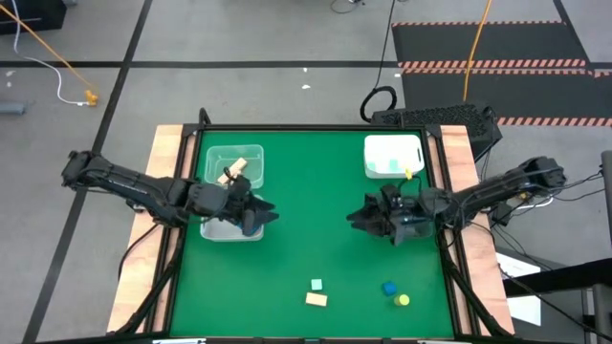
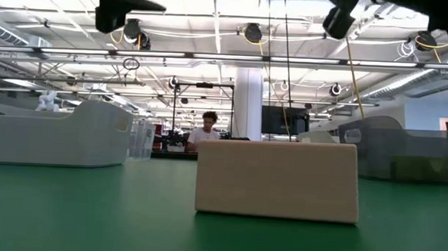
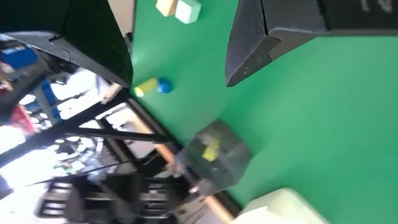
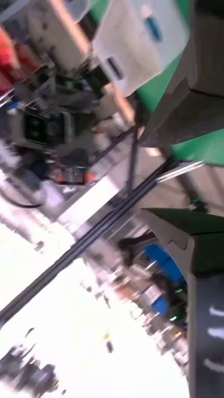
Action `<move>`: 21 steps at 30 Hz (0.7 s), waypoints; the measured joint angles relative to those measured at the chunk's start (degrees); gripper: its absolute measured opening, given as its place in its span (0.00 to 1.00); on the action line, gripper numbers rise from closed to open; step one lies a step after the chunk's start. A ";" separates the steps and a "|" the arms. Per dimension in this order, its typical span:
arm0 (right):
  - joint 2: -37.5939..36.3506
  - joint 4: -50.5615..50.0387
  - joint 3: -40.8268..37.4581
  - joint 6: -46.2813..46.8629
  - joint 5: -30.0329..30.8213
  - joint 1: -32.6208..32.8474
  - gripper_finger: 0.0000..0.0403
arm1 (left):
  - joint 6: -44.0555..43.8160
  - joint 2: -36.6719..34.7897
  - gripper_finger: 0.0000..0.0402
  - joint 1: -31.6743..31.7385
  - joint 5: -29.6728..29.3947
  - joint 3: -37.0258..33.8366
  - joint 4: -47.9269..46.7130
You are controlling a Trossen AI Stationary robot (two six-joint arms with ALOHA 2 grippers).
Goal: Sort & place blocks by color
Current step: Put the light blue block into the white bin
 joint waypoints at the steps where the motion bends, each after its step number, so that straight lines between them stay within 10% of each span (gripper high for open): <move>1: 0.67 3.37 -1.01 -0.04 -0.03 -0.08 0.39 | 0.96 0.00 0.64 -0.49 -0.02 0.00 1.16; 8: 3.77 5.47 -1.29 -5.42 -0.03 0.05 0.39 | 4.37 0.00 0.64 -3.32 -0.04 0.00 8.44; 21: 10.46 -29.22 13.40 -15.83 2.95 2.37 0.39 | 2.11 0.02 0.64 -6.97 -5.61 0.00 21.28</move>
